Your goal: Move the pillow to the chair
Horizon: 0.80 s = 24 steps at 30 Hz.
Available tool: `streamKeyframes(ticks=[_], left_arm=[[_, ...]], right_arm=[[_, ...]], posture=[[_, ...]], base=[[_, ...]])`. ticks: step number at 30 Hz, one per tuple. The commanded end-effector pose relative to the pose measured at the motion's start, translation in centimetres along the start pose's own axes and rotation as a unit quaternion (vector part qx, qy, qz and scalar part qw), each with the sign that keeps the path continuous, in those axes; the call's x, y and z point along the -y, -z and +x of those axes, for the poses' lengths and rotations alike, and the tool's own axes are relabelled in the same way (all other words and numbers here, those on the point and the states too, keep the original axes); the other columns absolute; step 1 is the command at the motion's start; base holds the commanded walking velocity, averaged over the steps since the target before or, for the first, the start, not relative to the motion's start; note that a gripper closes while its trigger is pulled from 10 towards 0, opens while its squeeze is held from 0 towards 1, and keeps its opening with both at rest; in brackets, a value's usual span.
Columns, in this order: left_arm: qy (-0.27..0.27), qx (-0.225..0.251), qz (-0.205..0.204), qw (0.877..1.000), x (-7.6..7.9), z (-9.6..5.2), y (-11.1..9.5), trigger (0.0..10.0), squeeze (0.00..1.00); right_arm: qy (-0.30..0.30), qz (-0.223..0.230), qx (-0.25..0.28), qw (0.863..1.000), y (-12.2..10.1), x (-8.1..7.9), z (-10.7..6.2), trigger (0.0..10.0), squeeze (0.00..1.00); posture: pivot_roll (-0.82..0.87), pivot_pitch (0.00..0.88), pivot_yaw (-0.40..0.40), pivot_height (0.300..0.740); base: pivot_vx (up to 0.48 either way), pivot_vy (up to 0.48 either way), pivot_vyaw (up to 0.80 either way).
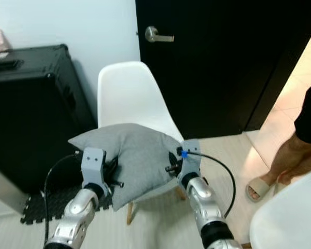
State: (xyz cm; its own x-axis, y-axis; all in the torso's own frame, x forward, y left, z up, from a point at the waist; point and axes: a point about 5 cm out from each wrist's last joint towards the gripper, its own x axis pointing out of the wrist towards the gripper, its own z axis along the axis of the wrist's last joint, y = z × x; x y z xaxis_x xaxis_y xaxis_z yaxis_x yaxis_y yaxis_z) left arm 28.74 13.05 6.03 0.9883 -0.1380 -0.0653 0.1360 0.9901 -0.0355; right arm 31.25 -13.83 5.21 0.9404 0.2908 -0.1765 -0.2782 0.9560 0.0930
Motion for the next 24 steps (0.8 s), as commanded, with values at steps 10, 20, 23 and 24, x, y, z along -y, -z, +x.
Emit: streamKeyframes(ticks=[10,20,23,24], left_arm=[[-0.025,0.032,0.011,0.999,-1.52,-0.26,-1.08,10.0,0.0],[-0.023,0.005,0.016,1.0,-1.27,-0.1,-0.51,10.0,0.0],[-0.022,0.005,0.018,1.0,-1.26,-0.08,-0.48,10.0,0.0],[-0.022,0.007,0.019,1.0,-1.26,-0.07,-0.53,10.0,0.0]], right_arm=[[0.008,-0.003,0.009,1.0,-0.27,0.21,-0.03,10.0,0.0],[0.016,-0.003,0.011,1.0,-0.27,0.43,-0.08,10.0,0.0],[0.016,-0.003,0.011,1.0,-0.3,0.44,-0.05,10.0,0.0],[0.016,-0.003,0.011,1.0,-0.32,0.45,-0.04,10.0,0.0]], posture=[[0.02,0.052,0.008,0.74],[0.02,0.054,0.008,0.74],[0.02,0.055,0.008,0.74],[0.02,0.056,0.007,0.74]], base=[[0.353,0.0,0.0],[0.128,0.0,0.0],[0.0,0.0,0.0],[0.0,0.0,0.0]])
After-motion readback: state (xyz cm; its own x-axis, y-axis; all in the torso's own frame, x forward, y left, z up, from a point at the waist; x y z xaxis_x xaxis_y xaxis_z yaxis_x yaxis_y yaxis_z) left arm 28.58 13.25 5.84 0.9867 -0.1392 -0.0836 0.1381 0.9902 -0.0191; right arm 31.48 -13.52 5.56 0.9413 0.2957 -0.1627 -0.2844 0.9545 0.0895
